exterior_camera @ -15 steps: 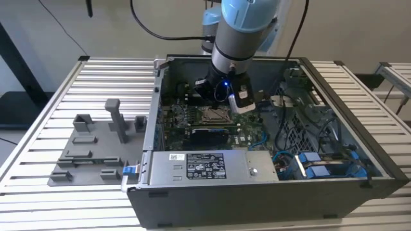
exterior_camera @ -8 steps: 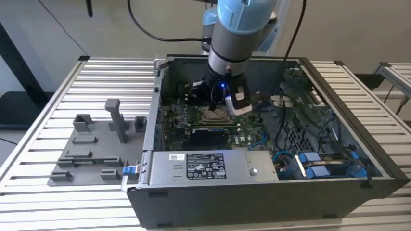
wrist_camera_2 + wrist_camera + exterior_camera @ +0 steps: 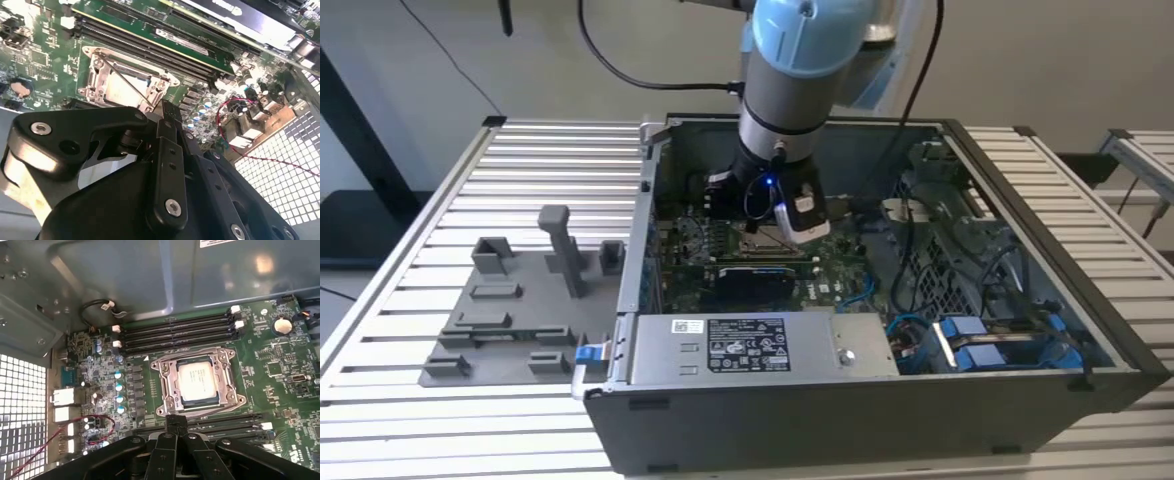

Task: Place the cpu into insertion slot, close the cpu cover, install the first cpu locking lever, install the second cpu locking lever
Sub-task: 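Install the second cpu locking lever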

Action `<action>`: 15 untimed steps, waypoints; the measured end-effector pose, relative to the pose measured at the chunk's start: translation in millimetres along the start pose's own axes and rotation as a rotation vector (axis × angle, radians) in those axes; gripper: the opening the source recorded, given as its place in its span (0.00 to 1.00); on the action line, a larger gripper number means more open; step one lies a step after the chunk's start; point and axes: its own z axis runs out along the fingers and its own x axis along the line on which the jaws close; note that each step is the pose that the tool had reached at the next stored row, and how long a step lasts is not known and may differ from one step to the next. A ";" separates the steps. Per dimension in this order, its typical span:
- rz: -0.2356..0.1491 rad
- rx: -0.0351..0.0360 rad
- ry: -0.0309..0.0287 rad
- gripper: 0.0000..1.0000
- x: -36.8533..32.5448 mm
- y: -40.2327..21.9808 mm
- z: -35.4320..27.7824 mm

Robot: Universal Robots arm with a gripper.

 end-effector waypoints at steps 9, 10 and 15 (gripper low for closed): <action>0.000 0.0036 -0.0006 0.11 6.7 -3.6 7.5; 0.000 0.0052 -0.0008 0.11 7.4 -4.1 8.5; 0.000 0.0080 -0.0013 0.11 9.3 -5.1 10.8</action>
